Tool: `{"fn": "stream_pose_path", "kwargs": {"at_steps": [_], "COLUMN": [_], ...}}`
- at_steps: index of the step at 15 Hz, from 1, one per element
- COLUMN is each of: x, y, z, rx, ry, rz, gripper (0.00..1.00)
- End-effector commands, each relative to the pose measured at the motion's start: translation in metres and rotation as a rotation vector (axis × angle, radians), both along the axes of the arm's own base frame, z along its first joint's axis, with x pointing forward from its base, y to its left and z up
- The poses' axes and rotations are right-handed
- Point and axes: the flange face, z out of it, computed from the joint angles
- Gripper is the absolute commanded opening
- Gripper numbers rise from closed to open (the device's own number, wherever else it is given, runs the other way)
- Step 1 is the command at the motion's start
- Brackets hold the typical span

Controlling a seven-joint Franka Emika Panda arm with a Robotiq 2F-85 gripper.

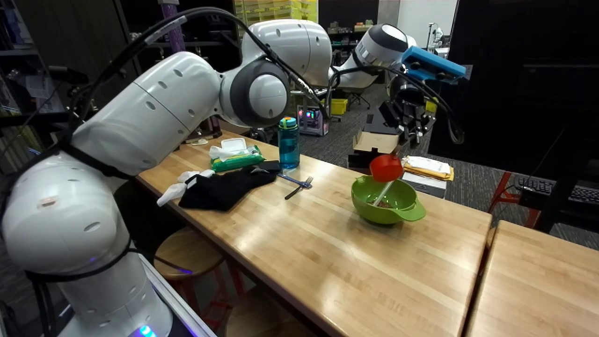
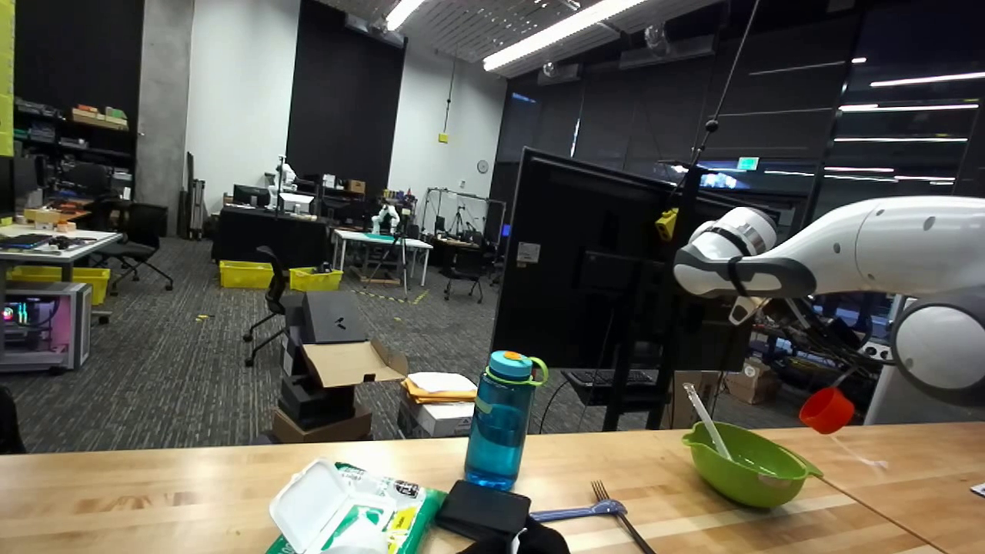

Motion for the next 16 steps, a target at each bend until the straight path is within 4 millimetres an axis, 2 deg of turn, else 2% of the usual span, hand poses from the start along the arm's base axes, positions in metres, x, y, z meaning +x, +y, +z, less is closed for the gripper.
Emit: {"fn": "stream_pose_path", "kwargs": {"at_steps": [1,5,9,16], "x": [0.014,0.028,0.039,0.06], "y": [0.004,0.003,0.01,0.039], "z": [0.017,0.022,0.009,-0.013], "rx": [-0.1,-0.148,-0.135,-0.233], "ry": [-0.08,-0.175,-0.194,-0.116], "rz": [0.046,0.096,0.133,0.221], "gripper": [0.06,0.06,0.06,0.06]}}
